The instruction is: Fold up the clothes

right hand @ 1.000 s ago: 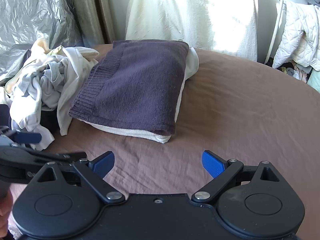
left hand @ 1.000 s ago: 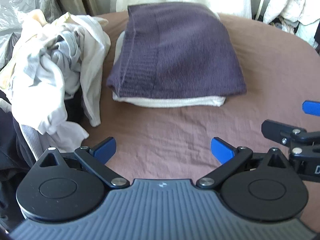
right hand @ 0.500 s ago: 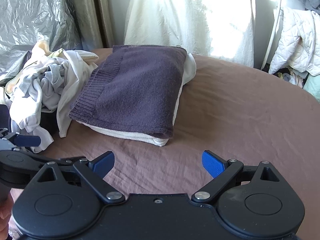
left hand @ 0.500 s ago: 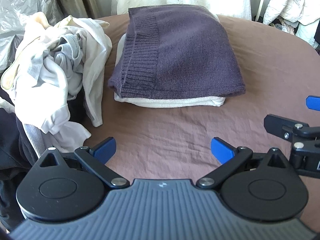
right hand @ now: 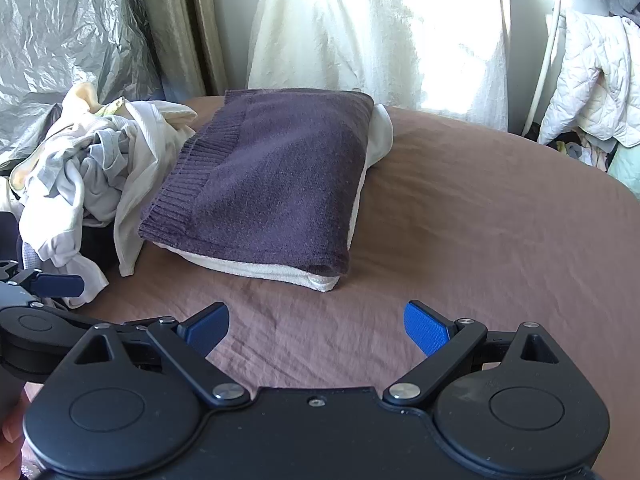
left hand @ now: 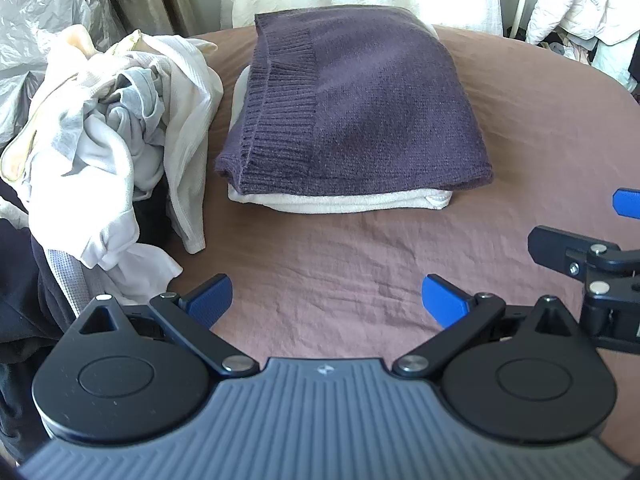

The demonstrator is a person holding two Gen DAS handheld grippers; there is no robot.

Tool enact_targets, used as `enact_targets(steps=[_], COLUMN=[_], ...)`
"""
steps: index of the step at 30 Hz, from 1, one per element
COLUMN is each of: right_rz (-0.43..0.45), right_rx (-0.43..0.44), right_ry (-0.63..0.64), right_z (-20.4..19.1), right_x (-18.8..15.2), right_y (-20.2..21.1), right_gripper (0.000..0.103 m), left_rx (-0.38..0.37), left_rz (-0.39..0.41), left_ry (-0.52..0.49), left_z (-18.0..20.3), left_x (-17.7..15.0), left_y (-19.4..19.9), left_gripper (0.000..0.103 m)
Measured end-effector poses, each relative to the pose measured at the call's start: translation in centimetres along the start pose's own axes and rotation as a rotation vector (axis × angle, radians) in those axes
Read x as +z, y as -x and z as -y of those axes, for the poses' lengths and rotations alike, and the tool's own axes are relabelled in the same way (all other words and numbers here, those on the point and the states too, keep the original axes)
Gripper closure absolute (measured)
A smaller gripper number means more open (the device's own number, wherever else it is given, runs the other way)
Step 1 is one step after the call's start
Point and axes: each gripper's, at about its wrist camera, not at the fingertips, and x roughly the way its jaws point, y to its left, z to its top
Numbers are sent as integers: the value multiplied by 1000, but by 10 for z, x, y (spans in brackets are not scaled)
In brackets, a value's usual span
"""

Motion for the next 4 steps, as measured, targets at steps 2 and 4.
enact_targets(steps=[2, 4], right_rz=[-1, -2], right_rx=[-1, -1], right_ry=[0, 0], right_z=[0, 8], right_x=[2, 9], right_y=[0, -6], right_gripper=[6, 6], left_rx=[-2, -2], left_rz=[-1, -5], left_ry=[0, 0], left_z=[0, 0], left_x=[0, 0], left_y=[0, -1], left_gripper=[0, 0])
